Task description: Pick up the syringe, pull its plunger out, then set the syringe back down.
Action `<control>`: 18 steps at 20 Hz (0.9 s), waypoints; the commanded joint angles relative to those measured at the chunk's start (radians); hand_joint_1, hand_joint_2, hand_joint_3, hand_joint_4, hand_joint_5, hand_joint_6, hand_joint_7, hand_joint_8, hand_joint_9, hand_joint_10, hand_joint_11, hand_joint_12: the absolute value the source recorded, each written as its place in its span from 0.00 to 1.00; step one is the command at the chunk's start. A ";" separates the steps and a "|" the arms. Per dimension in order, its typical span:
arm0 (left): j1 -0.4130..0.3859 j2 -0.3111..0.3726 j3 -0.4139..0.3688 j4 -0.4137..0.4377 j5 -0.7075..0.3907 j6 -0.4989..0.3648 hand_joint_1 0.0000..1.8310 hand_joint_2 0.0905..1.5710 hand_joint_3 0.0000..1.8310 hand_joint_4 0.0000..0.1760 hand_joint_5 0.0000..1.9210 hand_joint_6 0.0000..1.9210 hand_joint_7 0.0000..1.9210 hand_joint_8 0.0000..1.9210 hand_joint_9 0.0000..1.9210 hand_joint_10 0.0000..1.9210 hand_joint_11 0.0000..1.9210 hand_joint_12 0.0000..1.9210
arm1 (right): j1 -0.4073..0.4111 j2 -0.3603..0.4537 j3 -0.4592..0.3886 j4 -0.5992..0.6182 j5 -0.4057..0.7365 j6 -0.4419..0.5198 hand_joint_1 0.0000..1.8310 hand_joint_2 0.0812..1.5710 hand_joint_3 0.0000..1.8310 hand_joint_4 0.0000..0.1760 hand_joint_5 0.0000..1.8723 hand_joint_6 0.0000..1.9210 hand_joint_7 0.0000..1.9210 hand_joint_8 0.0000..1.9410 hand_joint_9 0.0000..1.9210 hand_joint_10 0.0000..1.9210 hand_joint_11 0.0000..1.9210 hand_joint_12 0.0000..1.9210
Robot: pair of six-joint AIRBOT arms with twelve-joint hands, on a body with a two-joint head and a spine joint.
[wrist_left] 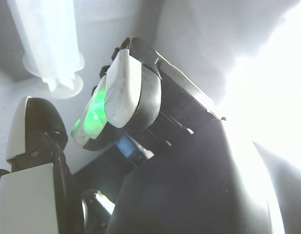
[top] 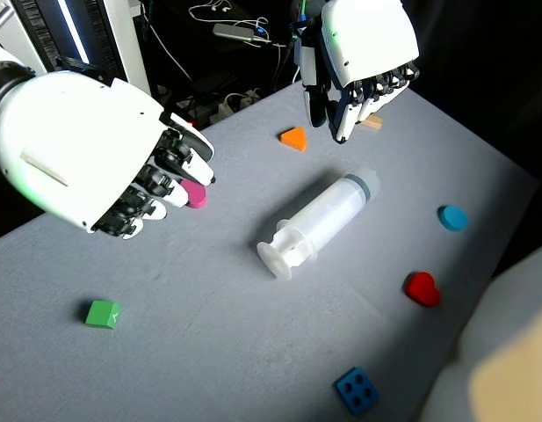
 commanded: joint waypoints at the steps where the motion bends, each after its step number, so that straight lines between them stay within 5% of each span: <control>1: -0.007 0.004 -0.002 0.072 -0.010 0.005 0.06 0.58 0.09 0.00 0.01 0.01 0.00 0.00 0.00 0.00 0.00 0.08 | 0.005 0.000 -0.003 -0.059 0.035 0.009 0.05 0.49 0.11 0.08 0.00 0.00 0.00 0.02 0.00 0.00 0.00 0.17; 4: -0.004 0.004 -0.002 0.072 -0.010 0.005 0.06 0.62 0.02 0.00 0.01 0.00 0.00 0.00 0.00 0.00 0.00 0.07 | 0.004 0.000 -0.004 -0.059 0.034 0.009 0.04 0.53 0.03 0.08 0.00 0.00 0.01 0.00 0.00 0.00 0.00 0.17; 13: 0.012 0.004 -0.006 0.088 0.009 0.006 0.06 0.64 0.01 0.00 0.01 0.00 0.00 0.00 0.00 0.00 0.00 0.08 | -0.007 -0.002 -0.004 -0.066 0.028 0.041 0.05 0.54 0.01 0.07 0.00 0.00 0.00 0.00 0.00 0.00 0.00 0.16; 15: 0.050 0.001 -0.006 0.137 0.023 -0.076 0.09 0.63 0.00 0.00 0.01 0.00 0.00 0.00 0.00 0.00 0.00 0.06 | -0.010 -0.002 -0.004 -0.072 0.030 0.069 0.05 0.54 0.01 0.08 0.00 0.00 0.00 0.00 0.00 0.00 0.00 0.16; 18: 0.105 -0.012 0.001 0.187 0.065 -0.196 0.28 0.59 0.00 0.00 0.00 0.00 0.00 0.00 0.00 0.00 0.00 0.04 | -0.014 -0.003 -0.004 -0.073 0.030 0.071 0.05 0.54 0.01 0.08 0.00 0.00 0.00 0.00 0.00 0.00 0.00 0.16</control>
